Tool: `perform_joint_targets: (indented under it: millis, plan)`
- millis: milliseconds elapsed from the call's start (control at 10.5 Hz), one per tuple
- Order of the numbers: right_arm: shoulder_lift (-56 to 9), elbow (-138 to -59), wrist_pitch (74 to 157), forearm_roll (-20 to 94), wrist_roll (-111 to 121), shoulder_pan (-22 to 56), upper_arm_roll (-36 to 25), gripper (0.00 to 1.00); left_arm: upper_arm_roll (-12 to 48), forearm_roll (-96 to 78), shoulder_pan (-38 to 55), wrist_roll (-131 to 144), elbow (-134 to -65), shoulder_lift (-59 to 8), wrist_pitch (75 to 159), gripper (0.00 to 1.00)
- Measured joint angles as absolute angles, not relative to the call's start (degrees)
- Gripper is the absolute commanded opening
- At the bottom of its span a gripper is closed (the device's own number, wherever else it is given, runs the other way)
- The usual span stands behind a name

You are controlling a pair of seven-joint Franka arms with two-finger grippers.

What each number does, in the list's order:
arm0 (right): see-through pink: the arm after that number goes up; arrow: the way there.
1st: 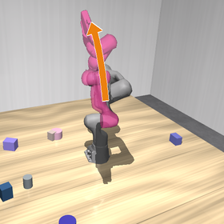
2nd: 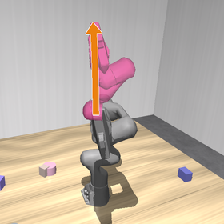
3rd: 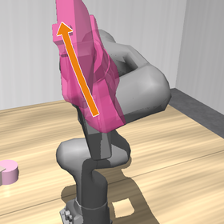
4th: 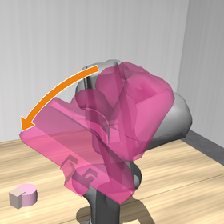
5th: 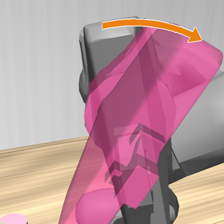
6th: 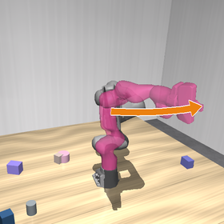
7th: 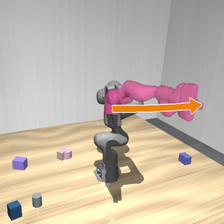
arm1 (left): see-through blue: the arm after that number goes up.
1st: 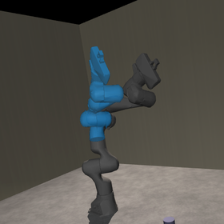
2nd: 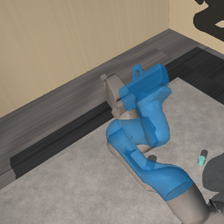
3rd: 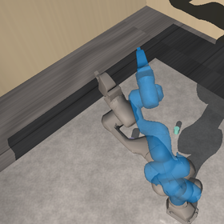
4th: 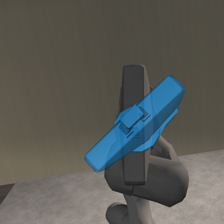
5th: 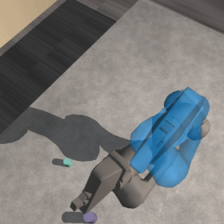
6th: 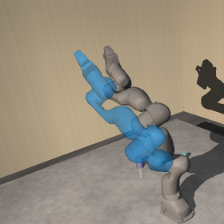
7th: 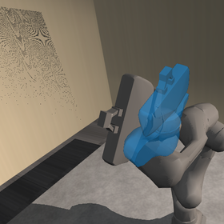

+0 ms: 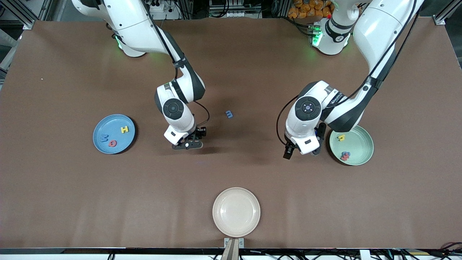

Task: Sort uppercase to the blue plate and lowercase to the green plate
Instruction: 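Place the R on blue with the right gripper while the left gripper reaches e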

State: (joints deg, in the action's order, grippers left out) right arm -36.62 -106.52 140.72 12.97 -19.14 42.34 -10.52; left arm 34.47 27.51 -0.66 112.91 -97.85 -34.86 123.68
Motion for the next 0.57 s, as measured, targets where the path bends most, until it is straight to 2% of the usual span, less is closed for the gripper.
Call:
perform_joint_targets:
  millis: [382, 574]
  plan:
    - [-36.36, -106.52, 140.13, 12.83, -18.39, 42.33, -10.67, 0.35, 34.46, 27.7, -0.74, 107.18, -97.23, -34.55, 123.56, 1.0]
    - [-36.22, -106.55, 139.84, 12.72, -17.8, 42.32, -10.78, 0.29, 34.56, 27.7, -0.7, 106.26, -96.98, -34.47, 123.54, 1.0]
